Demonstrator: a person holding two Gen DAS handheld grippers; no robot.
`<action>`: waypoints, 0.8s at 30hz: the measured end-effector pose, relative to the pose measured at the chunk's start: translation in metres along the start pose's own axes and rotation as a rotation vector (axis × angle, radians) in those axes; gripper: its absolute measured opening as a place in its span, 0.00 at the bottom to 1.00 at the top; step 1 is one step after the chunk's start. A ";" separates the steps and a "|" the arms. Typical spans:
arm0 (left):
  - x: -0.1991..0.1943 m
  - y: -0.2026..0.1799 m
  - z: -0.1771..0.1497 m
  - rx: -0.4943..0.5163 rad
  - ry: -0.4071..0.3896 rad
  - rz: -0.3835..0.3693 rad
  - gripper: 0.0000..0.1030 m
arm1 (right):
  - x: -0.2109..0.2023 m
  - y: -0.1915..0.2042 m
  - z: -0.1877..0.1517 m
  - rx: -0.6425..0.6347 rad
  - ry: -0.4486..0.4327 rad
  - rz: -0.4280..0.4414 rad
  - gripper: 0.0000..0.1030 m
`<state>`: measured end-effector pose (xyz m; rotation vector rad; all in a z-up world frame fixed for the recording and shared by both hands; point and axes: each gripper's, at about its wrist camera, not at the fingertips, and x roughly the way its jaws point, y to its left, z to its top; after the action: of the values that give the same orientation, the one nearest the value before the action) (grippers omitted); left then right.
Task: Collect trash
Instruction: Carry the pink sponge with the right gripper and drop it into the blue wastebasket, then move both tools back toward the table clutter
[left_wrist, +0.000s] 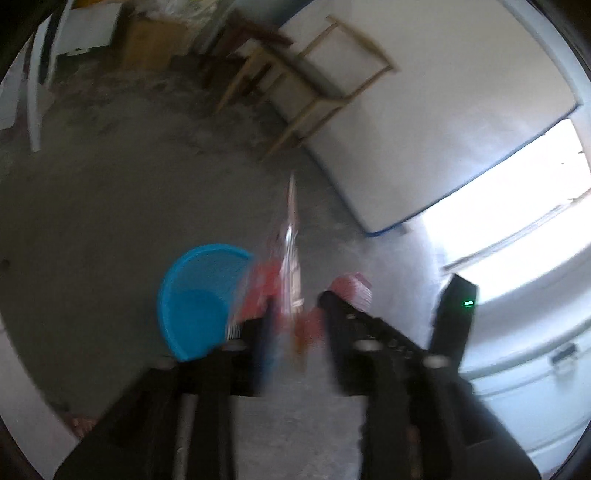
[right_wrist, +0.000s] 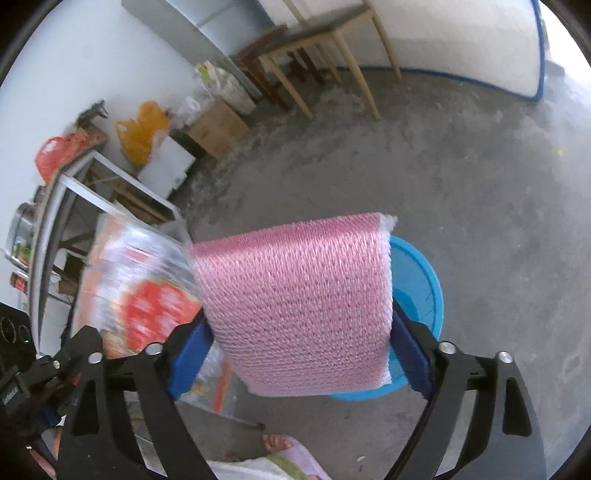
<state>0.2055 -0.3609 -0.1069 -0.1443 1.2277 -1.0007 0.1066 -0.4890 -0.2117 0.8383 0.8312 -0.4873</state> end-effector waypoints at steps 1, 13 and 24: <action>0.008 0.004 0.002 -0.017 0.004 0.037 0.49 | 0.007 -0.002 0.001 0.001 0.016 -0.017 0.87; -0.043 -0.006 -0.017 0.067 -0.050 0.070 0.74 | -0.033 -0.003 -0.036 -0.077 -0.021 -0.058 0.87; -0.174 -0.025 -0.089 0.154 -0.207 0.097 0.94 | -0.131 0.074 -0.076 -0.437 -0.243 -0.139 0.92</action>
<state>0.1195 -0.2176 -0.0019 -0.0655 0.9569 -0.9665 0.0444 -0.3758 -0.1034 0.3130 0.7358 -0.4948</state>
